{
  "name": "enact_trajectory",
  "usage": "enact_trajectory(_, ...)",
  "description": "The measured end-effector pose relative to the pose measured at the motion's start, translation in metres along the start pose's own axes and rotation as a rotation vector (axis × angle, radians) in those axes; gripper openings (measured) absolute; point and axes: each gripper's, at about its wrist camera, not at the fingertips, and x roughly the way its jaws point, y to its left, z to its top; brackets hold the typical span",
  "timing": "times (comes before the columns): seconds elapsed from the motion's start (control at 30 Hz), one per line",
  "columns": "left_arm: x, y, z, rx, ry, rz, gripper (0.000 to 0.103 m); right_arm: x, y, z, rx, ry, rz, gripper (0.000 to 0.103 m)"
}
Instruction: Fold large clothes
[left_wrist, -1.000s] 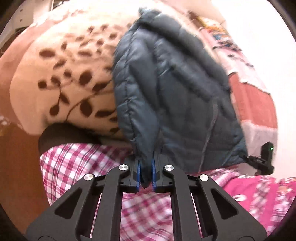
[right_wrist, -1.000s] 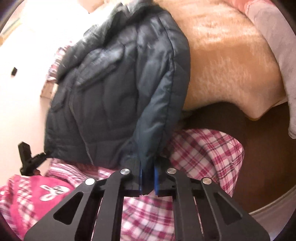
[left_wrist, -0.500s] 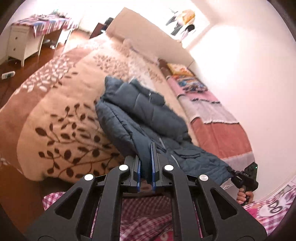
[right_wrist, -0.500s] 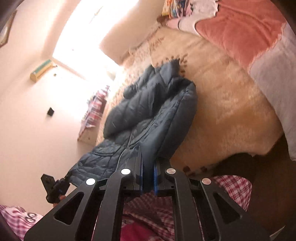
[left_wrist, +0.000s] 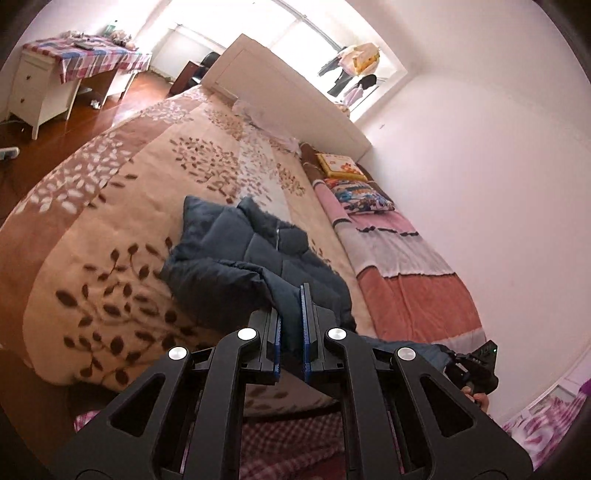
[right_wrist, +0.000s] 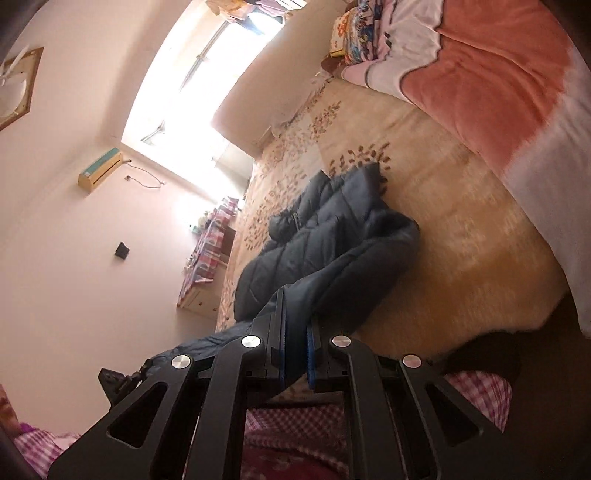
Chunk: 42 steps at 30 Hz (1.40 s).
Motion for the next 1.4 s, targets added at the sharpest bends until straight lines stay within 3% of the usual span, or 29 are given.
enact_trajectory(0.33,0.076,-0.018,0.100,0.050,-0.040,0.023,0.008,0.083,0.030,0.118,-0.097,-0.013,-0.036,0.009)
enact_trajectory(0.57,0.184,0.007,0.183,-0.054,-0.044,0.140,0.008,0.190,0.038,0.208,-0.117,-0.009,-0.148,0.009)
enact_trajectory(0.77,0.286,0.050,0.227,-0.127,-0.003,0.263,0.008,0.287,0.018,0.256,-0.112,0.016,-0.263,0.009)
enact_trajectory(0.97,0.368,0.100,0.230,-0.153,0.056,0.365,0.008,0.375,-0.035,0.277,-0.043,0.076,-0.345,0.009)
enact_trajectory(1.1,0.402,0.129,0.222,-0.186,0.086,0.409,0.008,0.420,-0.065,0.275,-0.028,0.119,-0.414,0.009)
enact_trajectory(1.27,0.430,0.152,0.207,-0.200,0.129,0.472,0.012,0.452,-0.090,0.265,-0.009,0.169,-0.469,0.009)
enact_trajectory(1.4,0.434,0.162,0.205,-0.249,0.165,0.468,0.017,0.457,-0.103,0.263,0.057,0.207,-0.441,0.017)
